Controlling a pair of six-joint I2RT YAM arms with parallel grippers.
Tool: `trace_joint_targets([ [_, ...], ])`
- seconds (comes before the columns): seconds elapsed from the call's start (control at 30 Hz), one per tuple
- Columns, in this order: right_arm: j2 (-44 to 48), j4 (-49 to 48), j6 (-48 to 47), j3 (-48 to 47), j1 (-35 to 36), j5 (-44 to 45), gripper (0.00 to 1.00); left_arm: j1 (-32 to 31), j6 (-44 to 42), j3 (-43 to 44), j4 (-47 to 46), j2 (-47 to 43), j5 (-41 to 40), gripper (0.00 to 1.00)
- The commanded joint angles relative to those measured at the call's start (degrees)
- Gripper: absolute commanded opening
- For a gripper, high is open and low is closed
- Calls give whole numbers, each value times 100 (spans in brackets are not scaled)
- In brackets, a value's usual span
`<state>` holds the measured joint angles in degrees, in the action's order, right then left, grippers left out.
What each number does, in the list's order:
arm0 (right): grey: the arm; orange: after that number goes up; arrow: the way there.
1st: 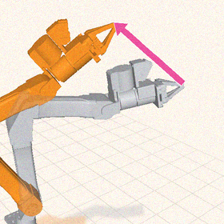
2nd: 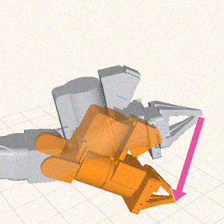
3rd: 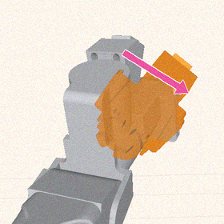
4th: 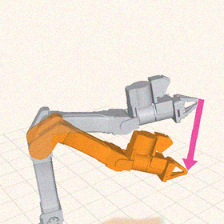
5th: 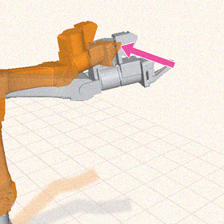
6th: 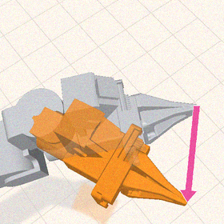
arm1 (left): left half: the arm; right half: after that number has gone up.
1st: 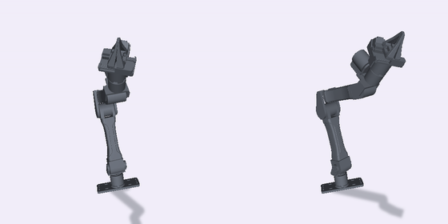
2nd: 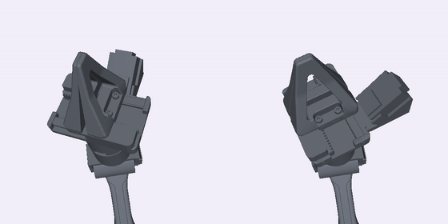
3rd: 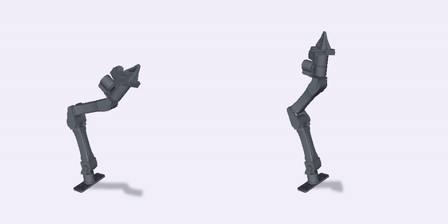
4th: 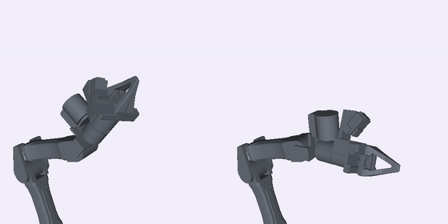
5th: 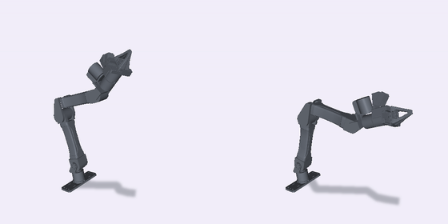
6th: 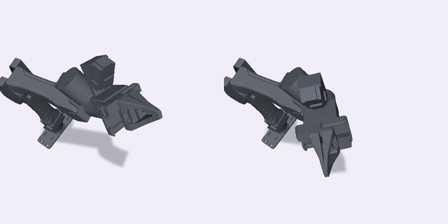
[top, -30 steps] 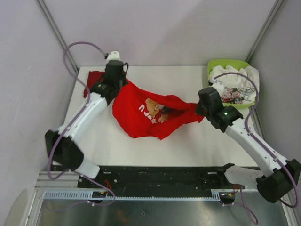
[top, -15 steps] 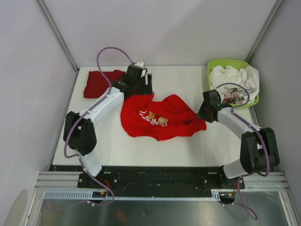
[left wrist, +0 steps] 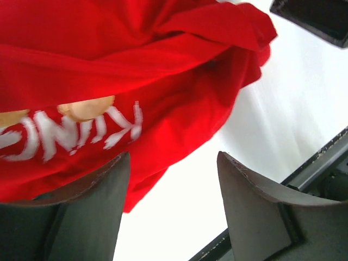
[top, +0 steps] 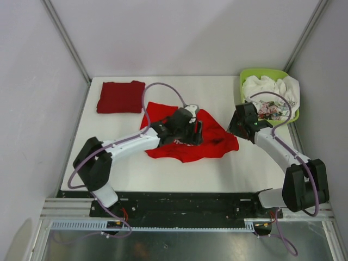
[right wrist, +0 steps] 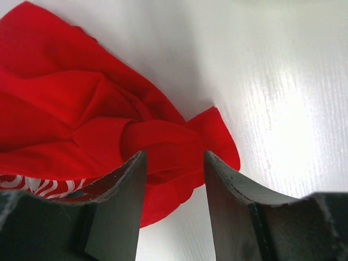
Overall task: Fold and stack the t-shirts
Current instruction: Flatten out the tshirt
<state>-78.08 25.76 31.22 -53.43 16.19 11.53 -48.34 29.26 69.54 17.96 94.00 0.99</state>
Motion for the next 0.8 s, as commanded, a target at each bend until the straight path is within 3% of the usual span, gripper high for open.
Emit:
trace_joint_targets([
  [0.0, 379, 24, -48, -128, -203, 78, 51, -400, 156, 188, -782, 396, 211, 71],
  [0.17, 435, -161, -160, -46, -300, -318, 54, -611, 168, 354, -1080, 854, 293, 75],
  [0.4, 17, -507, -346, 2, -151, -681, 58, -802, 159, 491, -1285, 1346, 195, 69],
  [0.47, -85, -626, -394, -5, -109, -782, 59, -855, 203, 451, -1301, 1388, 97, 60],
  [0.6, -302, -734, -483, -5, 2, -914, 60, -878, 531, -70, -1298, 975, -449, 22],
  [0.67, -418, -725, -533, -6, 118, -882, 60, -883, 652, -430, -1284, 570, -837, 7],
  [0.77, -501, -718, -589, -5, 392, -715, 62, -840, 800, -949, -1174, -29, -1303, 1],
])
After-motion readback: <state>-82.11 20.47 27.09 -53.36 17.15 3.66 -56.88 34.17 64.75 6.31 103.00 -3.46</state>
